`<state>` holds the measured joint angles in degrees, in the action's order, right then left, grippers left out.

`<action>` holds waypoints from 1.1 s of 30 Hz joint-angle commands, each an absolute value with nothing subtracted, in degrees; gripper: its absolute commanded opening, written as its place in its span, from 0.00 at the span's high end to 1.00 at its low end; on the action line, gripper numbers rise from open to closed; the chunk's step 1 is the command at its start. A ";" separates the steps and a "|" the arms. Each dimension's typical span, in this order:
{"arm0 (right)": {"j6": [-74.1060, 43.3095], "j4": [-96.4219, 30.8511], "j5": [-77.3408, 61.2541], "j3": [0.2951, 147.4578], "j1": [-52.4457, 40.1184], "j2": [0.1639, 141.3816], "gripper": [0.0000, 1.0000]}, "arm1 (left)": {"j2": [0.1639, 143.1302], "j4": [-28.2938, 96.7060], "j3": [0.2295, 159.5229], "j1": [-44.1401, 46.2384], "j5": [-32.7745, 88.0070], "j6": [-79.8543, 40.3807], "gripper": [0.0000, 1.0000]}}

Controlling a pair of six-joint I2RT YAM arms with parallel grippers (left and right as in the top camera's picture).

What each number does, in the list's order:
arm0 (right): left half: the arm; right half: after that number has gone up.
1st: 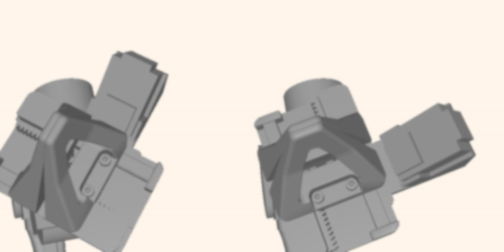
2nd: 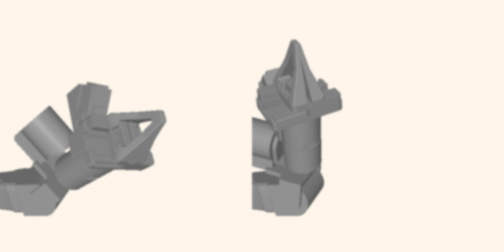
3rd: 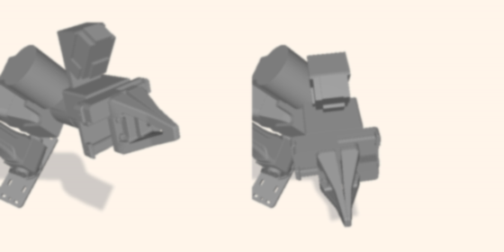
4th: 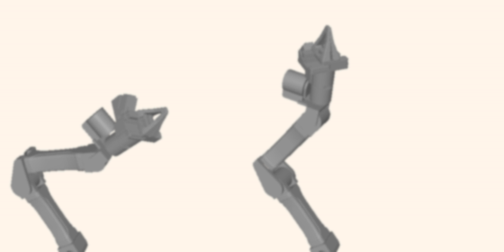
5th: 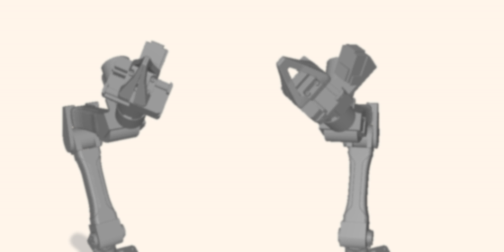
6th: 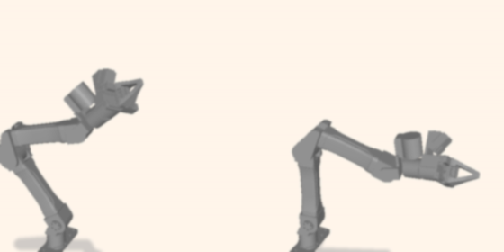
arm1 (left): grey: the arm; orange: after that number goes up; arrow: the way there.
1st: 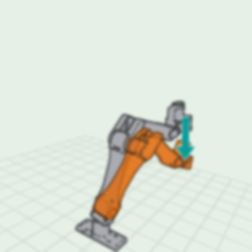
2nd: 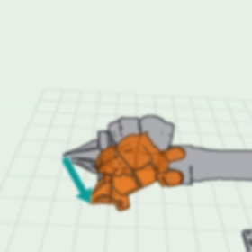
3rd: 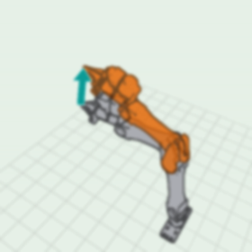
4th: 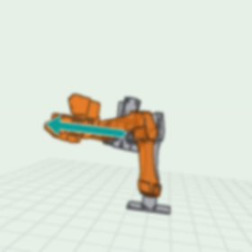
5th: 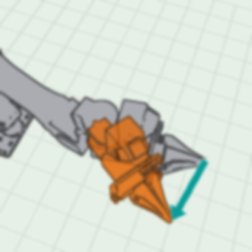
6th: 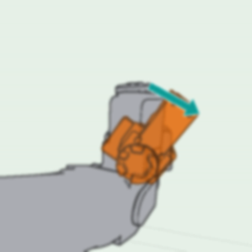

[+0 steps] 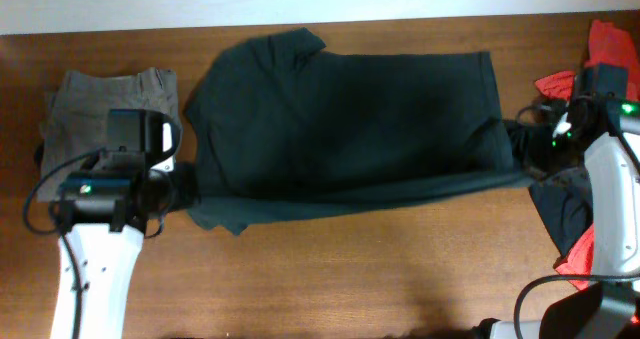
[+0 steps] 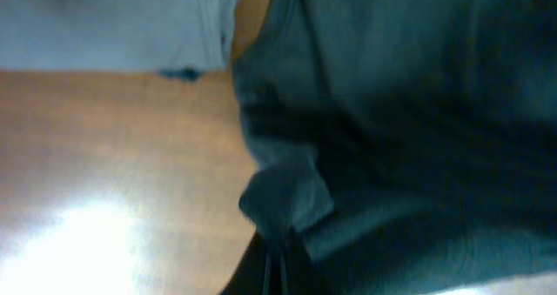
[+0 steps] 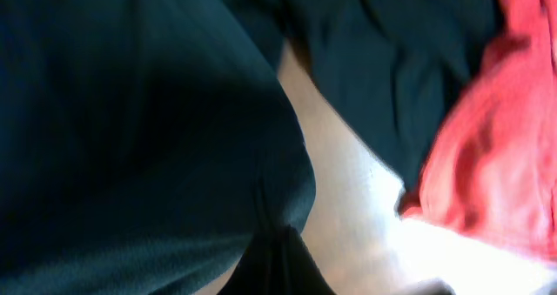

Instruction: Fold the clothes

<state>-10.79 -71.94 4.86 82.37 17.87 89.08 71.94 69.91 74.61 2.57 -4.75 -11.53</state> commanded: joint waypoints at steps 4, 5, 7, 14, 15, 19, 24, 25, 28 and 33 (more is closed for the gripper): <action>-6.63 -61.47 4.49 82.39 16.82 90.89 0.96 | 78.39 58.85 70.59 2.37 -4.97 -11.97 1.00; -6.63 -59.72 4.49 82.39 16.82 91.18 0.96 | 79.42 56.88 70.59 2.37 -4.97 -11.99 1.00; -6.61 -56.64 4.47 82.39 16.82 91.92 0.96 | 81.62 52.21 70.59 2.37 -4.93 -11.99 1.00; -5.98 -48.93 2.37 82.39 16.82 95.53 0.96 | 88.77 39.66 70.59 2.37 -4.97 -11.99 1.00; -5.93 -48.27 2.31 82.39 16.82 96.07 0.96 | 89.67 38.02 70.59 2.37 -4.97 -11.99 1.00; -5.93 -45.98 1.80 82.39 16.82 99.15 0.96 | 92.53 31.40 70.59 2.35 -4.97 -11.99 1.00; -4.40 -44.69 0.32 82.39 16.82 102.89 0.96 | 94.45 24.86 70.59 2.37 -4.95 -12.01 1.00; -4.43 -44.31 0.14 82.39 16.82 103.70 0.96 | 94.89 23.42 70.59 2.37 -4.91 -12.01 1.00; -4.45 -43.18 -0.03 82.39 16.75 105.47 0.96 | 96.25 20.14 70.59 2.37 -4.91 -11.99 0.99; -4.45 -41.01 -0.45 82.39 16.75 107.18 0.95 | 98.59 16.45 70.59 2.37 -4.93 -11.99 0.99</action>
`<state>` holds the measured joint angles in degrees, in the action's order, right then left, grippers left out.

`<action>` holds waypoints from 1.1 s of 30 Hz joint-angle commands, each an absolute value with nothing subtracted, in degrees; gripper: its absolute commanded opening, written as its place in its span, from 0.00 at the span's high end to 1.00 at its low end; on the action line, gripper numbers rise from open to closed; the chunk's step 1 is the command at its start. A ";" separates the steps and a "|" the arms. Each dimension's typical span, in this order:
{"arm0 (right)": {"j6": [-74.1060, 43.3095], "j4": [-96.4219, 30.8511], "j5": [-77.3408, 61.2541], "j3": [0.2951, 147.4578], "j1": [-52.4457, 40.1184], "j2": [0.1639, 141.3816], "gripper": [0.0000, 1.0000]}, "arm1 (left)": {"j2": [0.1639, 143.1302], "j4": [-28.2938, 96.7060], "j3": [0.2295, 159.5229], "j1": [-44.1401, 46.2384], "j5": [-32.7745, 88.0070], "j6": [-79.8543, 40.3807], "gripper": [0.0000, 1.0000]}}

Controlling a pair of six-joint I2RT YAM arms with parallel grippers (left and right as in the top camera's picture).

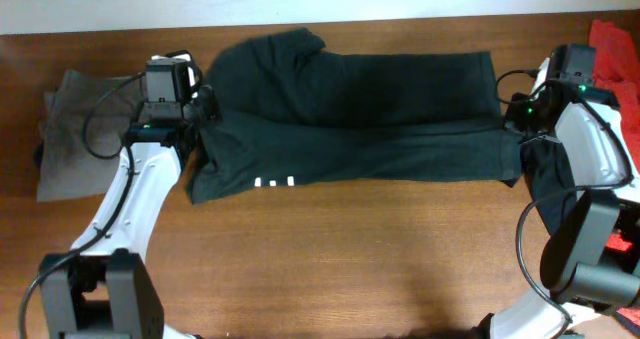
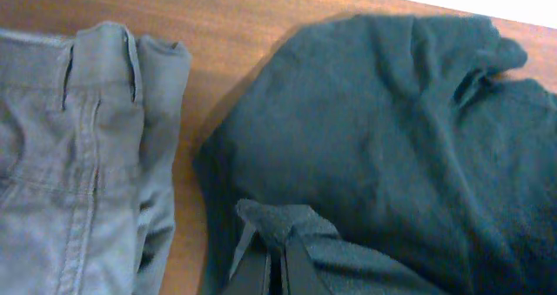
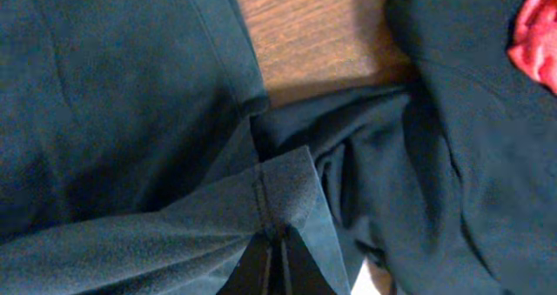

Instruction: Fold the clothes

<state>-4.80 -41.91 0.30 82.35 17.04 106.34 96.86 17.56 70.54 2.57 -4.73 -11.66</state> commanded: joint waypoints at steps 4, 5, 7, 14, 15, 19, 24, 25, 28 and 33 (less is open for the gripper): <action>-4.47 -39.09 -1.48 82.39 16.75 107.72 0.95 | 100.40 13.87 70.59 2.37 -4.75 -11.99 0.99; -4.45 -38.68 -1.65 82.39 16.71 107.81 0.95 | 100.82 13.39 70.59 2.37 -4.78 -11.99 0.99; -4.45 -38.02 -2.20 82.39 16.58 108.12 0.95 | 101.36 12.84 70.59 2.37 -4.78 -11.99 0.99; -4.45 -36.34 -2.61 82.39 14.76 109.82 0.95 | 102.76 13.08 70.59 2.37 -4.97 -11.99 0.99; -4.45 -35.92 -2.59 82.39 14.52 110.02 0.95 | 103.04 13.08 70.59 2.37 -4.97 -11.99 0.99; -4.47 -33.78 -2.37 82.39 14.22 110.39 0.94 | 104.18 13.15 70.59 2.37 -4.95 -11.99 0.99; -4.47 -31.79 -2.33 82.39 14.26 110.39 0.95 | 105.06 12.84 70.59 2.37 -4.97 -11.99 0.99; -4.47 -31.70 -2.26 82.39 14.26 110.41 0.95 | 105.06 12.60 70.59 2.37 -4.99 -11.99 0.99; -4.49 -31.68 -0.97 82.39 14.26 110.54 0.87 | 105.06 10.94 70.59 2.09 -5.67 -11.97 0.98; -4.47 -32.25 -0.82 82.39 14.26 110.65 0.63 | 105.03 9.67 70.59 1.93 -5.61 -11.99 0.21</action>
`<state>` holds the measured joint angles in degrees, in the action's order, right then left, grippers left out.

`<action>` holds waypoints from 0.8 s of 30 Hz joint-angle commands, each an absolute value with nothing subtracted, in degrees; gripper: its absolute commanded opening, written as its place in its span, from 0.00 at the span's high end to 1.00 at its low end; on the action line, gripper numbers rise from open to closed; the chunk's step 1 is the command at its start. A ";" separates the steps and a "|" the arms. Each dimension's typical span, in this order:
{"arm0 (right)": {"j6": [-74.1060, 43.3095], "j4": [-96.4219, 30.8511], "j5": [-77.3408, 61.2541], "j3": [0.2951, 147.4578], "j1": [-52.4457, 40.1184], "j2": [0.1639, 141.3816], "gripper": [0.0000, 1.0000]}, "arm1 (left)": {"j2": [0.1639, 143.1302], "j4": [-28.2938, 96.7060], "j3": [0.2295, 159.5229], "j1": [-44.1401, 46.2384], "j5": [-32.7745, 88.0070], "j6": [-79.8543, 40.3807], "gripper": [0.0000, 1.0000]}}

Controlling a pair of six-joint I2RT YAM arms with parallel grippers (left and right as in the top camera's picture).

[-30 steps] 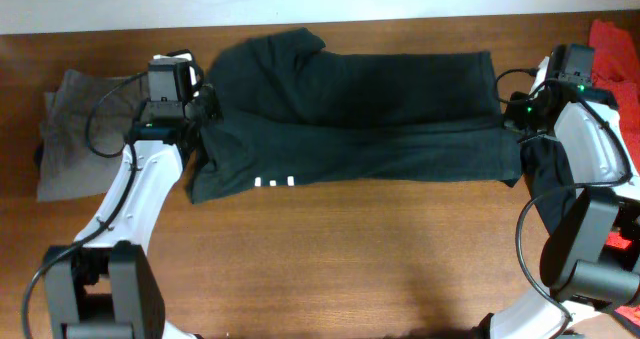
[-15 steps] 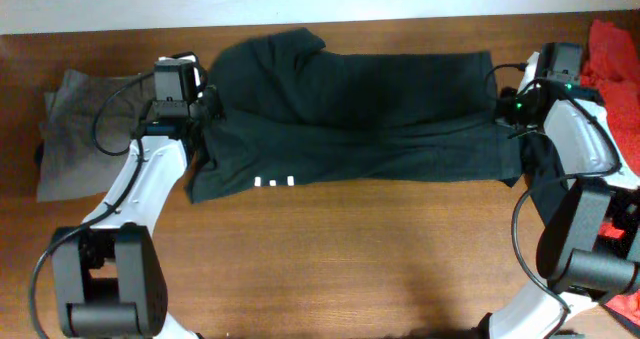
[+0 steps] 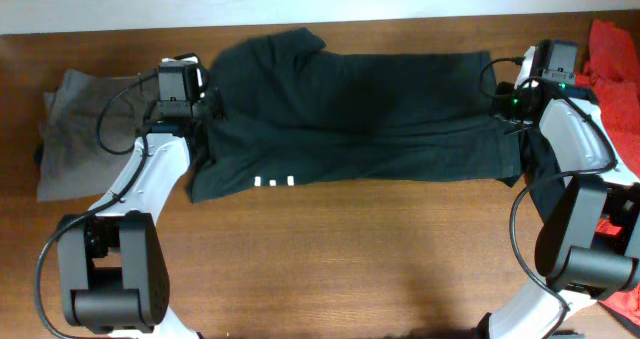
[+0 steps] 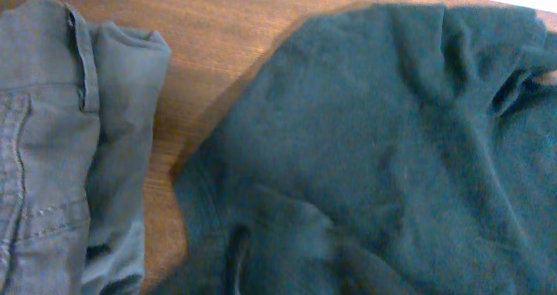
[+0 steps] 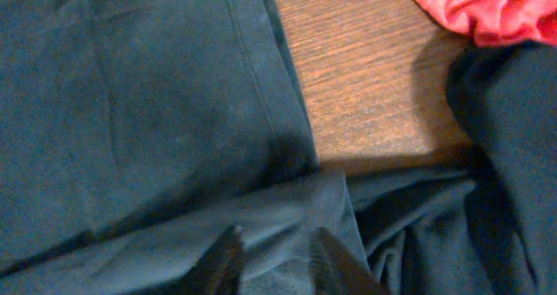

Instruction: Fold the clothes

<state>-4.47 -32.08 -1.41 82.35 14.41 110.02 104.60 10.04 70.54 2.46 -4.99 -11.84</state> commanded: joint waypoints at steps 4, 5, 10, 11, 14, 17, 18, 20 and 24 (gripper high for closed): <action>-4.47 -33.93 -0.58 82.39 14.31 110.65 0.56 | 105.03 12.16 70.59 1.93 -5.58 -11.99 0.03; -4.45 -35.55 -0.14 82.39 14.31 110.65 0.55 | 104.99 15.75 70.59 1.93 -4.51 -11.99 0.01; -4.47 -44.71 0.89 82.39 14.31 110.65 0.49 | 104.99 30.76 70.59 1.98 2.85 -11.99 0.01; -4.47 -47.77 0.91 82.37 14.31 110.65 0.48 | 104.99 35.40 70.59 1.98 2.68 -11.99 0.01; -4.49 -50.68 1.91 81.62 14.31 110.65 0.48 | 105.01 40.88 70.06 2.00 1.65 -11.97 0.01; -4.49 -50.50 2.68 80.09 14.31 110.65 0.48 | 105.01 40.93 68.75 1.98 1.52 -11.99 0.01; -4.51 -50.35 3.22 79.75 14.31 110.69 0.48 | 105.01 40.53 68.23 1.98 1.54 -11.97 0.03; -4.51 -50.30 4.38 79.35 14.31 110.76 0.48 | 105.01 39.94 67.20 1.98 1.52 -11.97 0.11; -4.75 -50.17 4.97 79.29 14.31 111.11 0.48 | 105.03 39.33 64.60 1.98 0.99 -11.94 0.49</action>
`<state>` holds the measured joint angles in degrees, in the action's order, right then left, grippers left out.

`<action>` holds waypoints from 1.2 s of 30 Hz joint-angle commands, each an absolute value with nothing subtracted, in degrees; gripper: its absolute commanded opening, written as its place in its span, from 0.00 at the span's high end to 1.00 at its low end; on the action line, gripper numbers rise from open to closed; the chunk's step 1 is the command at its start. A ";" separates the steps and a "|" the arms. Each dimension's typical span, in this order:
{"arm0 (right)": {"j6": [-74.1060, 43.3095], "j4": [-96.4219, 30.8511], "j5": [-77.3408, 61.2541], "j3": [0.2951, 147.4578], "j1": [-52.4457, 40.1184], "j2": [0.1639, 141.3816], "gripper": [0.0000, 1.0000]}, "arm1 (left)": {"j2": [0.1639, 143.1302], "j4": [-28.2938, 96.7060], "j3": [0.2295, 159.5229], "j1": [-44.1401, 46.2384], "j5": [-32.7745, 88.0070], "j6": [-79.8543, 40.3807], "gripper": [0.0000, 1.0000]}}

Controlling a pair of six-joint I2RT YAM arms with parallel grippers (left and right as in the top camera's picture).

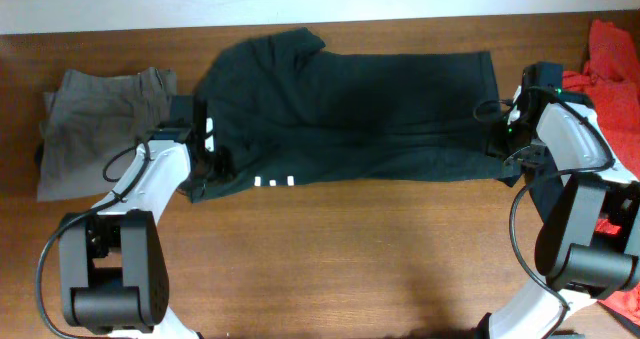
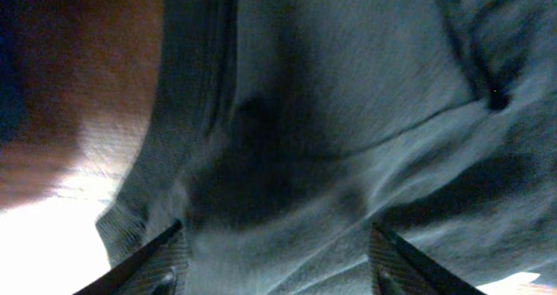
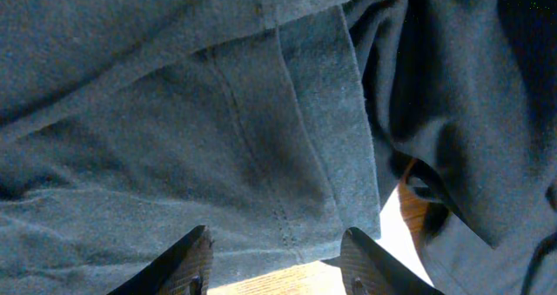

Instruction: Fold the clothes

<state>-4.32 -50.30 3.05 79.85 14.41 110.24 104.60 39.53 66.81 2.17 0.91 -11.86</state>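
Observation:
A dark green T-shirt lies folded in half lengthwise across the table, with small white marks near its front left edge. My left gripper stands open at the shirt's front left corner; in the left wrist view its fingers straddle bunched shirt cloth, gripper. My right gripper is open at the front right corner. The right wrist view shows it over the hemmed edge of the shirt, nothing pinched.
Folded grey trousers lie at the far left. A red garment sits at the back right, and another dark garment lies under the right arm. Bare wood table runs along the front.
Both grippers have moved from the shirt's back edge to its front folded edge. They stay open, now close over the cloth at the front corners.
Both grippers were shut on the shirt's near corners at the front of the table. Then they held those corners at the back edge, the shirt folded lengthwise. Then they stood open there, cloth released. Now they sit open at the front fold.

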 commanded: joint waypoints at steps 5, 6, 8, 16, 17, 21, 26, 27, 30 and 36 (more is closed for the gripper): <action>-4.73 -51.16 5.19 79.26 14.33 111.81 0.48 | 105.03 40.38 62.50 1.96 -4.47 -11.99 0.77; -4.73 -51.29 5.19 79.26 14.33 112.09 0.48 | 105.03 40.47 62.39 1.91 -5.17 -11.99 0.77; -4.73 -51.27 5.17 79.24 14.31 113.23 0.48 | 105.03 40.58 62.33 1.91 -6.48 -11.97 0.77; -4.73 -52.53 4.99 79.22 14.33 117.69 0.49 | 105.03 40.88 62.28 0.93 -9.10 -11.97 0.93; -4.71 -53.25 5.23 79.22 14.33 118.15 0.54 | 105.03 41.10 62.28 0.67 -9.08 -11.97 0.96; -4.73 -56.27 5.45 78.85 14.37 118.48 0.70 | 105.03 41.78 62.26 -0.27 -9.08 -11.99 0.99; -4.73 -58.74 7.62 78.74 14.79 118.45 0.73 | 105.03 42.54 62.15 -0.93 -9.06 -11.97 1.00; -4.73 -59.22 8.40 78.74 15.16 118.45 0.73 | 105.03 42.35 62.15 -0.93 -9.02 -11.97 1.00; -4.91 -60.07 8.93 78.74 16.23 118.45 0.74 | 105.03 42.15 62.15 -0.93 -7.99 -11.97 1.00; -5.13 -60.10 8.84 78.74 18.39 118.48 0.74 | 105.03 42.19 62.15 -0.91 -2.87 -11.97 0.47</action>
